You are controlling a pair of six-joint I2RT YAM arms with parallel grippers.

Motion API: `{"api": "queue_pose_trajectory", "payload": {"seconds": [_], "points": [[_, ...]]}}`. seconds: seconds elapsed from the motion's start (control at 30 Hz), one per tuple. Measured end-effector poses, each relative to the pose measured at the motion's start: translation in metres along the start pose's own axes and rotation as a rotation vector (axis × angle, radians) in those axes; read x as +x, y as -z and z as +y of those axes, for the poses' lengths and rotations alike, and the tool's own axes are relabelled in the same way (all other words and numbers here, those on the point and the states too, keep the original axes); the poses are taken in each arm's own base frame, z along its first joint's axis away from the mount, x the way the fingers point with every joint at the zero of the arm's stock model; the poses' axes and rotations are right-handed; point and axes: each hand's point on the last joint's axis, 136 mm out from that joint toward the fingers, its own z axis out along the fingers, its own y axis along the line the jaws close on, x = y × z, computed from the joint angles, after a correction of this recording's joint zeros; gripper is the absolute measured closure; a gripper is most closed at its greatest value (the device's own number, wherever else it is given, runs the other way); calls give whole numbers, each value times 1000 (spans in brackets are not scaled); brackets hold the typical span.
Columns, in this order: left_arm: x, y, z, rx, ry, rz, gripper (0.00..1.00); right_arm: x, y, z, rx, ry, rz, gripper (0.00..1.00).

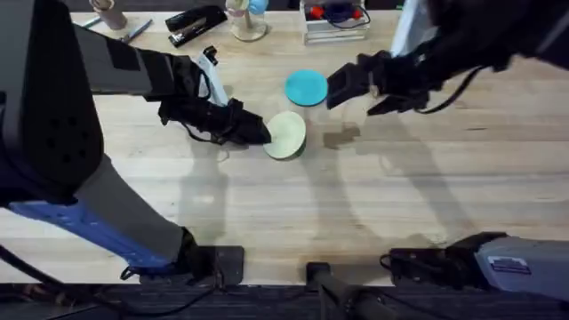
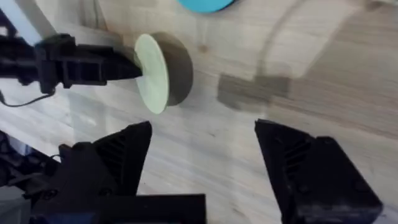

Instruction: Pick up the plates from the table one by one and place each into a slot on the dish rack.

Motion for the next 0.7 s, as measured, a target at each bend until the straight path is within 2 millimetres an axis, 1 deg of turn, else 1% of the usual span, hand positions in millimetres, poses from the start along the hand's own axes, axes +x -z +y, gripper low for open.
{"api": "queue_pose_trajectory", "payload": {"seconds": [0.2, 0.43, 0.57, 0.7], "points": [[0, 0, 0, 0, 0, 0, 959, -2, -36, 14, -15, 15, 41, 7], [0, 0, 0, 0, -1, -1, 959, -3, -88, 35, -60, 13, 87, 7], [0, 0, 0, 0, -2, -1, 959, 5, -114, 47, -95, 6, 132, 7], [0, 0, 0, 0, -3, -1, 959, 12, -132, 53, -103, 3, 164, 7]]}}
